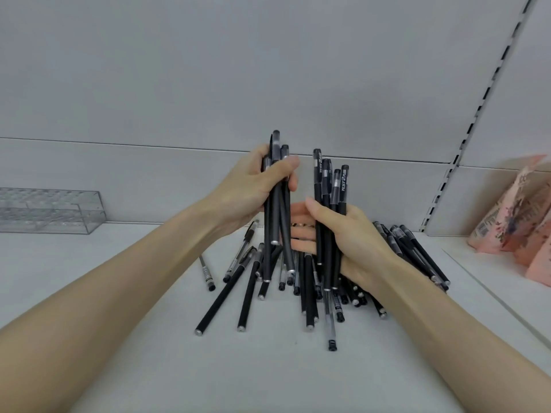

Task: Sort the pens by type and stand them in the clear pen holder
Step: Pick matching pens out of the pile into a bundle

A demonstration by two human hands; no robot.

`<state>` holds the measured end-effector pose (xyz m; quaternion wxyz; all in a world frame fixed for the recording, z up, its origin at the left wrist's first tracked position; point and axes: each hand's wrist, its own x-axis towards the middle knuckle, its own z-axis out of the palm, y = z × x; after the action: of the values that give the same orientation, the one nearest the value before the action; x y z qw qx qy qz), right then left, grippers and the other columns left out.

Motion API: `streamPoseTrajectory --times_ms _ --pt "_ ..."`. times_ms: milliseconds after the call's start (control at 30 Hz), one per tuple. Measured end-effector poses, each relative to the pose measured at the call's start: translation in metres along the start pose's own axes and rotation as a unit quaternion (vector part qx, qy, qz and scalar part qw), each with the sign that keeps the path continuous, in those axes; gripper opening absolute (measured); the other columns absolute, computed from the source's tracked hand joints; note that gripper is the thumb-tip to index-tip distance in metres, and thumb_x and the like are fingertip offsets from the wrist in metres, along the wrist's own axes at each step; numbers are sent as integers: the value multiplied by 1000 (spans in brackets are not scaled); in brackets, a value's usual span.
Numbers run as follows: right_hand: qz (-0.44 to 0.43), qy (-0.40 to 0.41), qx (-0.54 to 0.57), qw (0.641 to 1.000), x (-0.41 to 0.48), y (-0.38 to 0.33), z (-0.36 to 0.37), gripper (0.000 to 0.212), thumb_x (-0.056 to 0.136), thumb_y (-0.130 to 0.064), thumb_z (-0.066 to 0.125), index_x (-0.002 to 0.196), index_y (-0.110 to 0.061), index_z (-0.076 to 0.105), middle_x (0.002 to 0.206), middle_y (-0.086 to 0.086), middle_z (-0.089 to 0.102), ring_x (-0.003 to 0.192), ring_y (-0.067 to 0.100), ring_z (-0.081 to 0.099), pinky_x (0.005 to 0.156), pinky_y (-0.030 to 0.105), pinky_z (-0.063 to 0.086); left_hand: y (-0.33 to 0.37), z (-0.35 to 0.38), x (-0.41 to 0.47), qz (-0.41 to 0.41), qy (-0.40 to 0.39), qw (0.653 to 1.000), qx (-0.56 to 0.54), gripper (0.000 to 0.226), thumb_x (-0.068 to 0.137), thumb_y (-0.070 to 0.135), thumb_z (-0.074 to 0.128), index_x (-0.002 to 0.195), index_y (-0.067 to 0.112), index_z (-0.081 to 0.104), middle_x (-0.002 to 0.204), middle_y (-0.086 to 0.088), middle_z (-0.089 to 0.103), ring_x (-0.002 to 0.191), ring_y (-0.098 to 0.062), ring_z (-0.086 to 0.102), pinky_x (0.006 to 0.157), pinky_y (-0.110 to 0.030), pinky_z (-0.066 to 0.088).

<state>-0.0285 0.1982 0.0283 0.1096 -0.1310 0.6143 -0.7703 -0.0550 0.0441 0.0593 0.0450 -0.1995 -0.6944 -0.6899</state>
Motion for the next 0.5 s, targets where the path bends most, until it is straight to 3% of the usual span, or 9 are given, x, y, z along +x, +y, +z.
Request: streamPoseTrajectory --times_ms 67,133,267,400,500 --pt "-2 -44 -4 999 -4 -2 7 32 100 -21 45 113 2 62 103 18 71 96 32 70 83 40 58 7 1 -4 45 5 997 59 12 95 27 54 95 16 49 69 4 59 55 -10 52 51 -21 44" --pt "3 -75 -7 997 -9 -2 12 32 100 -23 43 113 -1 62 104 16 72 97 31 69 86 40 56 11 -1 -8 101 28 986 129 10 93 26 57 95 17 51 72 8 59 63 -3 55 60 -16 45" --pt "-4 -113 -77 991 -10 2 17 31 94 -31 48 101 -9 69 100 8 73 99 22 69 90 38 55 14 -4 -17 180 47 965 187 15 90 21 61 86 21 47 70 15 49 62 5 48 63 -9 37" --pt "-24 -146 -140 979 -11 8 23 18 94 -19 56 93 -5 66 89 8 66 87 17 63 83 33 50 9 -5 -26 183 27 955 233 19 91 36 54 86 23 42 65 23 50 61 1 47 59 -12 37" --pt "-37 -136 -159 977 -11 14 29 6 91 -13 61 86 -10 61 75 9 57 74 21 55 80 39 45 10 -1 -36 132 -7 978 158 25 96 44 38 100 20 43 80 18 56 70 2 54 63 -12 43"
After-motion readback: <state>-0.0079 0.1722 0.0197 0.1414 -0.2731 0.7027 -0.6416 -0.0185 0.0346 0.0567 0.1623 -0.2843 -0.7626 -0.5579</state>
